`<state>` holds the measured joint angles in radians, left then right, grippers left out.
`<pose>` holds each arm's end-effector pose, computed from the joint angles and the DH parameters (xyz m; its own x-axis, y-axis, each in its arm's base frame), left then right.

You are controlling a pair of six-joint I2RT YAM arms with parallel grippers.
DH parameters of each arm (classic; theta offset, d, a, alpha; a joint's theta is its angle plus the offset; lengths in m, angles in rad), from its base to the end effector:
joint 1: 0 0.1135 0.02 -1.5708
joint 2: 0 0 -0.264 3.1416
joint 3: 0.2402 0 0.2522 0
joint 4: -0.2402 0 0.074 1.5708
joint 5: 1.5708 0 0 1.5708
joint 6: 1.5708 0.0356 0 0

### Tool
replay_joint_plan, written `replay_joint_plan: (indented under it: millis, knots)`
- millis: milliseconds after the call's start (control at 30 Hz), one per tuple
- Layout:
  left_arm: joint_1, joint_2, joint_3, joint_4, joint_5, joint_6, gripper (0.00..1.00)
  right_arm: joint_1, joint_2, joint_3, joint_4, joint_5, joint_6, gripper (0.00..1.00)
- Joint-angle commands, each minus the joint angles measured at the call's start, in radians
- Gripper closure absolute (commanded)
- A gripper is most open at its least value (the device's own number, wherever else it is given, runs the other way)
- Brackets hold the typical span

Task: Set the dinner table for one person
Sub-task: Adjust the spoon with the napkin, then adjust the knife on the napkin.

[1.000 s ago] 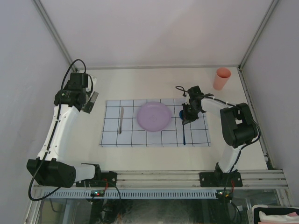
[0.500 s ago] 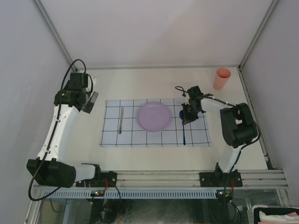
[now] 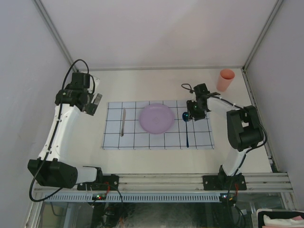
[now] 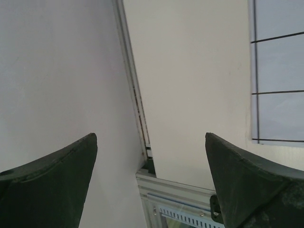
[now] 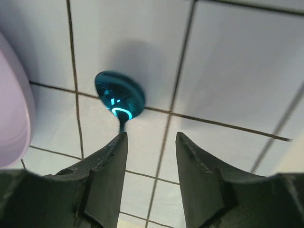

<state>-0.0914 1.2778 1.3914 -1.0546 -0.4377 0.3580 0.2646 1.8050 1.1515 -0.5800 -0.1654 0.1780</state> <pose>0.2433 -0.0071 0.3678 -0.8119 0.3931 -0.4316 0.1266 0.8403 0.5272 0.3347 0.0968 0.1660 -0.9514 -0.0768 -0.2982 -0.1444 0.9667 0.2115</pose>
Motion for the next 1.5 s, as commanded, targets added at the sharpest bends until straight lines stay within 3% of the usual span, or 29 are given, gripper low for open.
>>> replay_joint_plan:
  millis: [0,100,200,333,433,800,1167,1467]
  knots:
    - [-0.001,0.059,0.134,-0.034,0.147,-0.058,0.0,-0.033,-0.118,0.075,0.002,0.094,-0.031,0.54]
    - [-0.002,0.126,0.207,-0.03,0.231,-0.151,0.0,-0.031,-0.166,0.108,-0.019,0.12,-0.066,0.53]
    - [-0.015,0.219,0.228,-0.01,0.182,-0.258,0.0,-0.025,-0.206,0.12,-0.018,0.183,-0.116,0.52]
    - [-0.02,0.332,0.219,-0.007,0.315,-0.336,0.02,-0.037,-0.243,0.124,-0.009,0.244,-0.179,0.52]
    - [-0.032,0.371,0.173,0.039,0.41,-0.369,0.07,-0.066,-0.257,0.13,-0.031,0.256,-0.19,0.52]
    - [-0.137,0.505,0.104,0.146,0.516,-0.427,0.11,-0.18,-0.221,0.264,-0.087,0.258,-0.222,0.52]
    - [-0.163,0.586,0.041,0.185,0.547,-0.454,0.12,-0.257,-0.176,0.36,-0.128,0.22,-0.234,0.52]
    - [-0.16,0.589,-0.014,0.193,0.466,-0.476,0.13,-0.3,-0.209,0.33,-0.142,0.208,-0.241,0.52]
